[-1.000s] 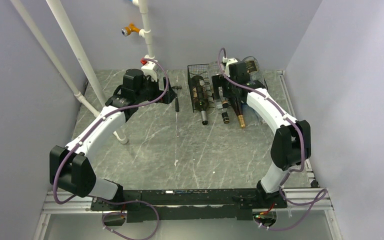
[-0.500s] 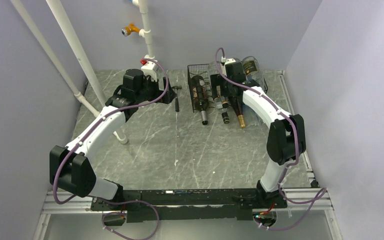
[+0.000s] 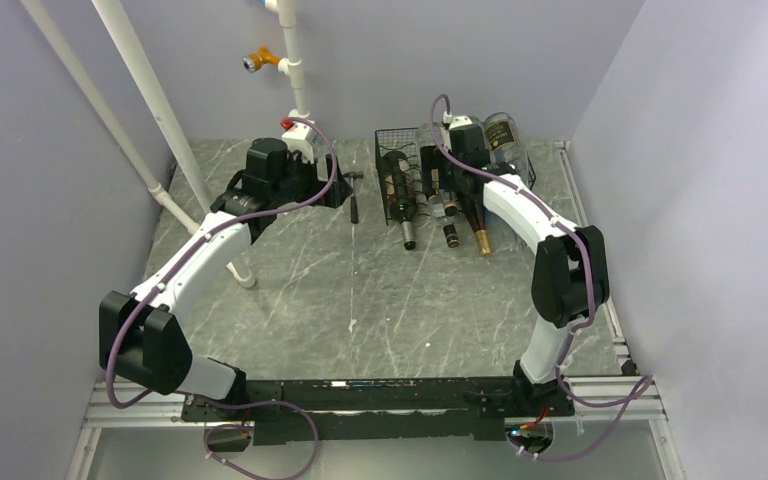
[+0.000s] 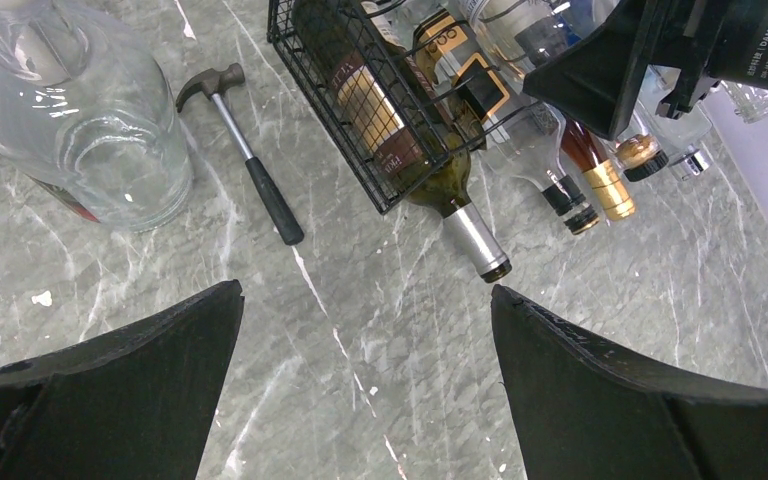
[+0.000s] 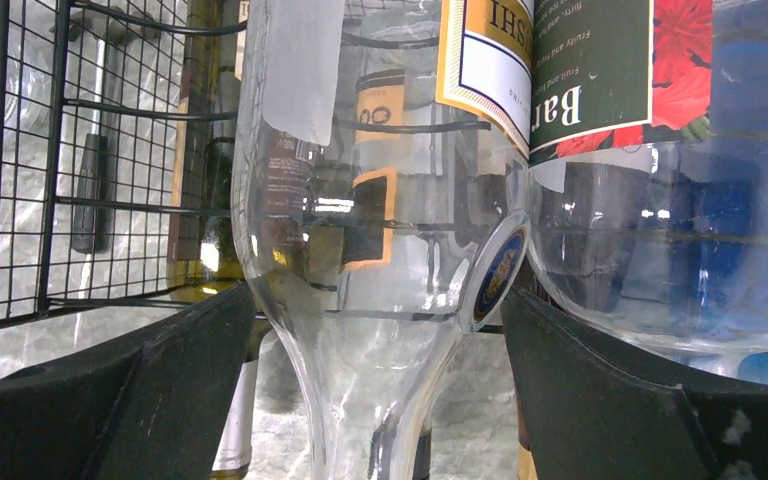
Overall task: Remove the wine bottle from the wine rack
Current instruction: Pick up the wine bottle from the wine rack.
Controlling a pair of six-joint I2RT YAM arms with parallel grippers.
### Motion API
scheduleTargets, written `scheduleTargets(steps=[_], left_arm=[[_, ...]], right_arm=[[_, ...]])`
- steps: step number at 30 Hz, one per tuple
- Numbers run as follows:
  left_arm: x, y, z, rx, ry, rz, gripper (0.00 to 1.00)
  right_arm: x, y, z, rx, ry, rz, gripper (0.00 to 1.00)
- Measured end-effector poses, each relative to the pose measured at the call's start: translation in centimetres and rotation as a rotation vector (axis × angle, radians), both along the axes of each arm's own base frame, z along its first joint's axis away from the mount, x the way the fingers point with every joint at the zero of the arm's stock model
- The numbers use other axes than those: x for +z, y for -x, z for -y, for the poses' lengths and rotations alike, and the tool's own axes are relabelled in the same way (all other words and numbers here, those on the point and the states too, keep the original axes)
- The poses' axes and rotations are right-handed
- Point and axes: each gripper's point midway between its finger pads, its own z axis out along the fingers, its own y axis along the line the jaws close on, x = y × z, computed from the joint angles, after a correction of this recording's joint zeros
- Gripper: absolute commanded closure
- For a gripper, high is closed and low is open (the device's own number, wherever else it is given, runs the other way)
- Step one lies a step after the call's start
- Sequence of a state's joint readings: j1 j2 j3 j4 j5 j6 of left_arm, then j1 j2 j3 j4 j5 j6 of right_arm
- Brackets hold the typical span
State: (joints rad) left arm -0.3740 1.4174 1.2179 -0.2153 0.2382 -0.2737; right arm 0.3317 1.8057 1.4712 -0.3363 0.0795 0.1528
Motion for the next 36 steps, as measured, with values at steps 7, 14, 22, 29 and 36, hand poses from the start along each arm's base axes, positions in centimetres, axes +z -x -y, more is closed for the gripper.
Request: scheduleTargets(steps=[7,14,22,29,36], left_arm=[[0.0,0.0,0.0,0.000,-0.001,-0.001,0.00],[-0.2,0.1,-0.1,0.000,-0.004,-0.011,0.01],[-0.3,0.2,-0.1,0.000,-0.006,-0.015,0.01],[-0.3,0.2,-0.1,0.000,-0.006,-0.015,0.01],[-0.3,0.2,-0.1,0.000,-0.006,-0.015,0.00]], right_arm=[[-0.7,-0.1,0.1,-0.021,-0.004,0.006,0.07],[-1.9,0.1,0.2,-0.037,-0.005,0.008,0.08],[-2.2,-0.1,0.0,-0.051,0.001,0.039,0.10],[-2.3,-0.3,-0.1,-0.055,0.004,0.058,0.17],[-2.1,0.0,-0.2,-0.049,0.007,0.068,0.21]])
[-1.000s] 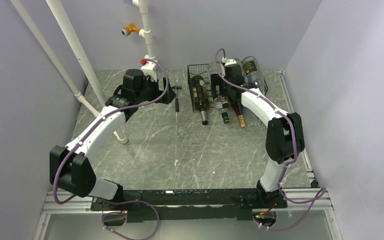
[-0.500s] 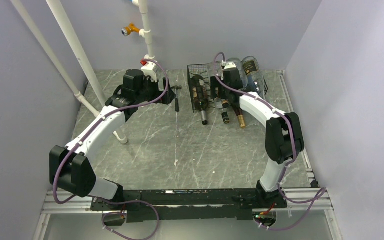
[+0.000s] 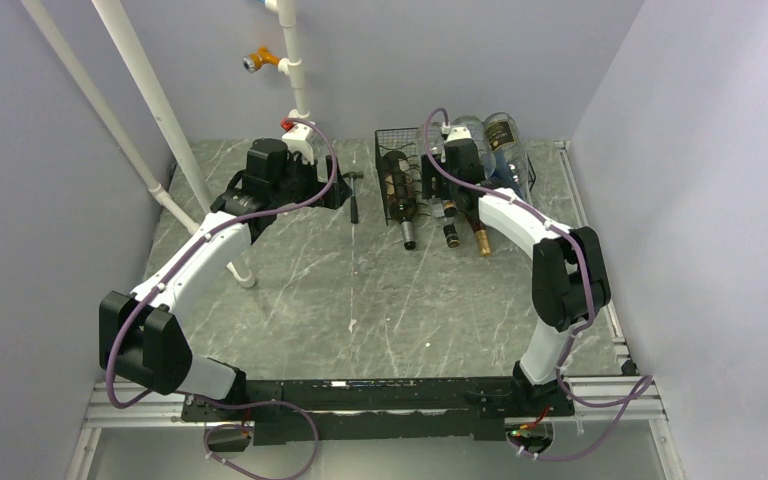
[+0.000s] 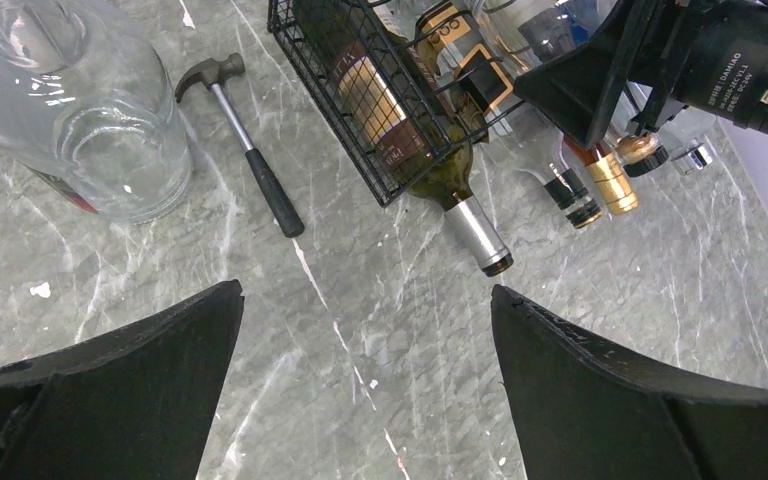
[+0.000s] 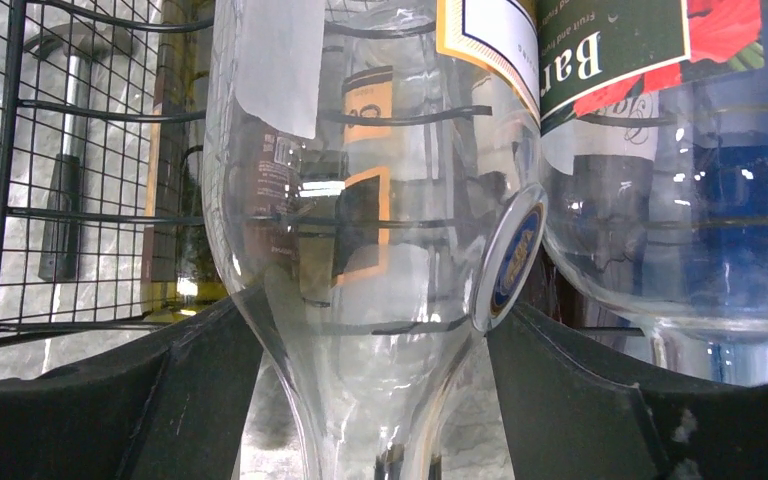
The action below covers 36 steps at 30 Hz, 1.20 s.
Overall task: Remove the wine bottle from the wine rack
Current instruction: Pick up the wine bottle from the wine rack.
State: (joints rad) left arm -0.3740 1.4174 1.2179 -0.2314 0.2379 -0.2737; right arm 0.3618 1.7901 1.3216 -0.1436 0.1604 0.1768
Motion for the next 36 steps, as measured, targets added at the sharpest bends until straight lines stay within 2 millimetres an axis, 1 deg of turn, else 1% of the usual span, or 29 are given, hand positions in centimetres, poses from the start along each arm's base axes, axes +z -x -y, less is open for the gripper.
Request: scheduleTargets(steps=[9,17,19,23,25,27,30,32,36], left_arm=[[0.0,0.0,0.0,0.000,0.000,0.000,0.00],[0.0,0.0,0.0,0.000,0.000,0.000,0.01],[0.0,0.0,0.0,0.000,0.000,-0.001,0.01],[0.0,0.0,0.0,0.000,0.000,-0.001,0.01],[0.0,0.0,0.0,0.000,-0.001,-0.001,0.01],[0.0,0.0,0.0,0.000,-0.001,-0.002,0.01],[-0.1,0.0,0.0,0.000,-0.001,-0.002,0.00],[-0.1,0.0,0.0,0.000,-0.001,-0.002,0.00],[-0.1,0.0,0.0,0.000,-0.001,-0.003,0.00]], right_arm=[[0.2,0.2,0.1,-0.007,0.006,0.011,0.25],[0.3,0.5,0.2,-0.007,0.006,0.012,0.35],[0.3,0.5,0.2,-0.006,0.007,0.013,0.38],[0.3,0.6,0.2,-0.004,0.006,0.016,0.49],[0.4,0.7,0.2,-0.002,0.007,0.018,0.56],[0.4,0.7,0.2,0.001,0.009,0.019,0.59],[0.5,0.8,0.2,0.003,0.010,0.021,0.72],[0.6,0.9,0.3,0.006,0.013,0.022,0.78],[0.9,1.2,0.4,0.014,0.020,0.022,0.82]])
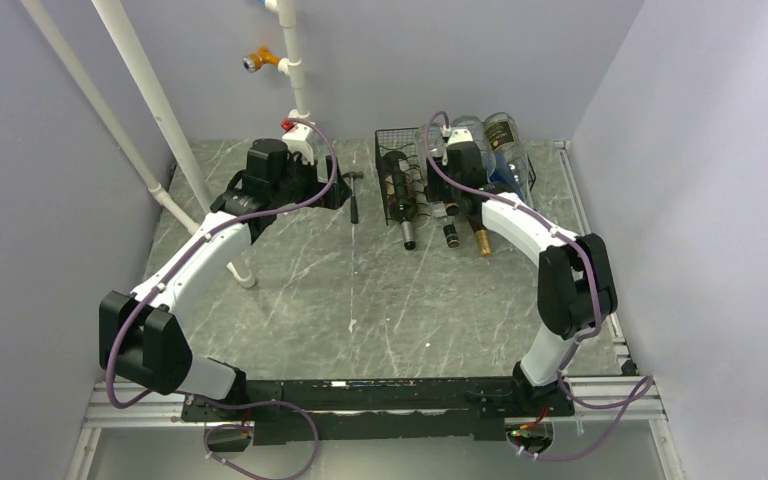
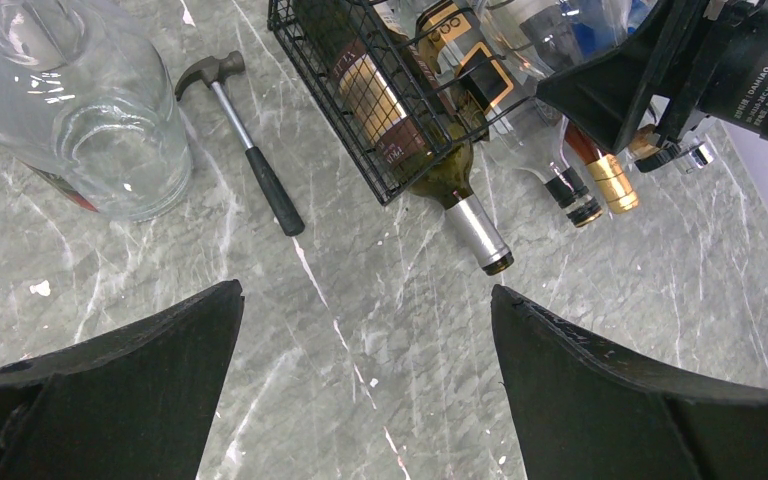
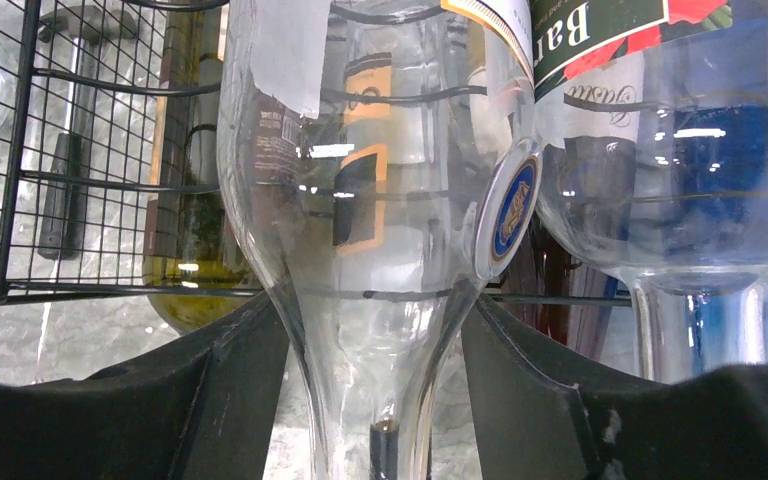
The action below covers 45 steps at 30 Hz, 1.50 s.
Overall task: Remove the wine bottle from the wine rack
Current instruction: Pick up the wine bottle from the wine rack.
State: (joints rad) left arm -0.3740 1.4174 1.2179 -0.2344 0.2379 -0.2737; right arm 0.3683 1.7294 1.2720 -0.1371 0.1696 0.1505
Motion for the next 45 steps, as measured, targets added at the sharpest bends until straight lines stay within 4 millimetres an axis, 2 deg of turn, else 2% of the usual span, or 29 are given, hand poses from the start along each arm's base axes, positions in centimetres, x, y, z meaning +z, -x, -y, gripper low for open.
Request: scheduleTargets(steps=[5,9,12,37,40,45], left_arm=[[0.0,0.0,0.0,0.000,-0.001,-0.002,0.01],[-0.1,0.1,0.0,-0.001,-0.002,-0.003,0.01],[-0.1,0.0,0.0,0.000,-0.002,-0.003,0.01],[-0.1,0.1,0.0,-0.001,-0.002,-0.003,0.00],[-0.1,0.0,0.0,-0.001,-0.003,-0.002,0.01],[-0.1,0.1,0.0,-0.001,-0.004,-0.003,0.00]], right_arm=[[0.2,0.4,0.1,0.008,0.009,-0.007,0.87],[0.2,0.5,0.2,0.013,0.014,-0.011,0.98],[0.2,0.6,0.2,0.017,0.018,-0.014,1.00],[0.5,1.3,0.6,0.112,0.017,-0.071,1.00],[0.1,1.2,0.6,0.114,0.027,-0.084,0.91],[-0.1,0.9,0.5,0.114,0.031,-0.090,0.83]])
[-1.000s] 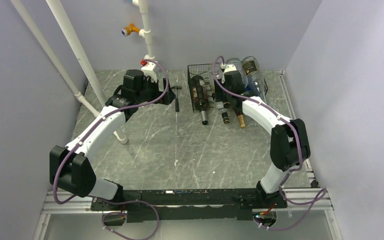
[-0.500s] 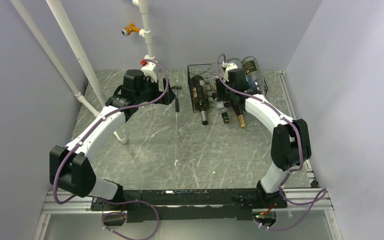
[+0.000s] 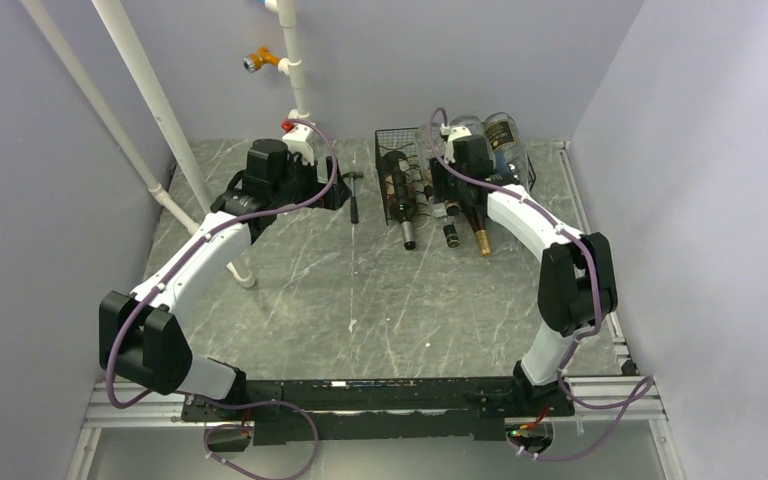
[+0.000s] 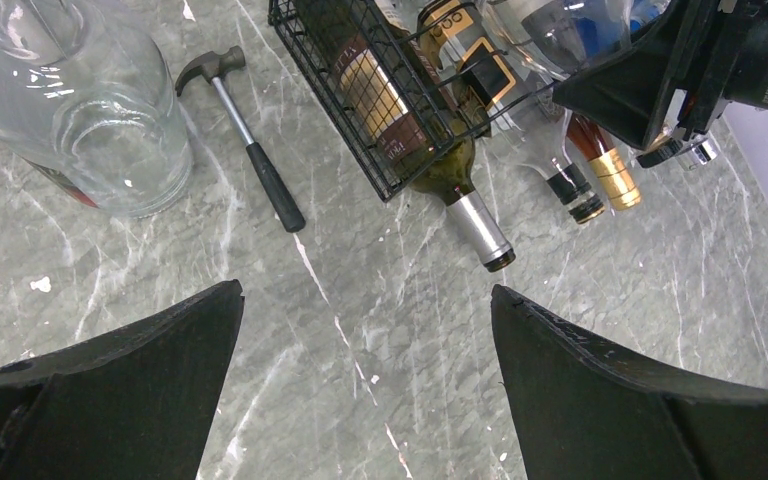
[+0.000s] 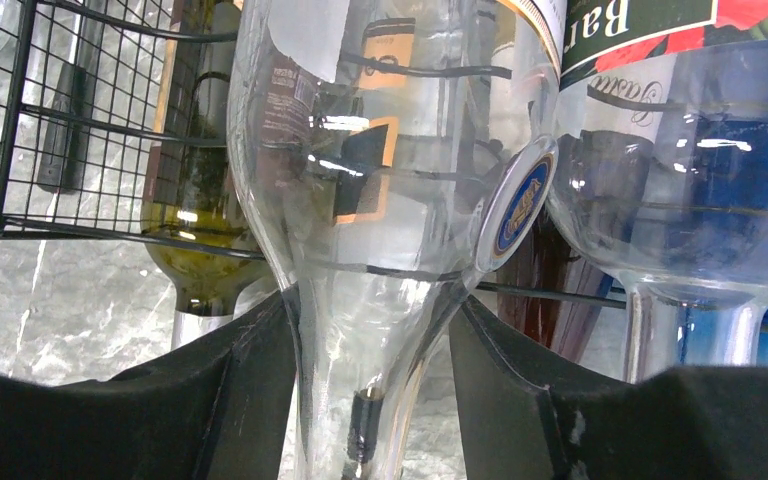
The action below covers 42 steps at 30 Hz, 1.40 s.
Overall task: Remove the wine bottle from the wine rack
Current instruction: Pick up the wine bottle from the wine rack.
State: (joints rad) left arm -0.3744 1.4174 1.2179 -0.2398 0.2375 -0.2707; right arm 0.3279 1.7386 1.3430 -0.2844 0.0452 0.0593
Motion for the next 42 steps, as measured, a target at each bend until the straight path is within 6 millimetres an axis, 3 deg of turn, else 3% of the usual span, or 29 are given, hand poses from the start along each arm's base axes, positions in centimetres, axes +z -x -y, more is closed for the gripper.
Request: scheduleTargets(steps=[16,23,27,30,33,42], left_arm=[[-0.2,0.1,-0.1,0.001,-0.005,-0.010,0.00],[-0.2,0.1,-0.1,0.001,-0.009,-0.009,0.01],[-0.3,0.1,-0.2,0.005,-0.011,-0.008,0.01],[-0.2,0.1,-0.2,0.005,-0.011,-0.006,0.00],[-0.2,0.0,-0.2,0.005,-0.012,-0.005,0.01],[-0.2,0.0,-0.2,0.005,-0.012,-0.004,0.00]], right_arm=[[-0.5,-0.8,-0.2,-0.005,0.005,-0.007,0.45],[-0.8,-1.1,-0.2,-0.005,0.007,-0.009,0.35],[-0.8,-1.4,-0.1,-0.008,0.011,-0.006,0.35],[-0.8,-1.4,-0.1,-0.009,0.011,-0.007,0.38],[-0.9,-1.4,-0.2,-0.004,0.007,-0.009,0.49],[-0.8,-1.3,-0.2,-0.004,0.004,-0.012,0.98]])
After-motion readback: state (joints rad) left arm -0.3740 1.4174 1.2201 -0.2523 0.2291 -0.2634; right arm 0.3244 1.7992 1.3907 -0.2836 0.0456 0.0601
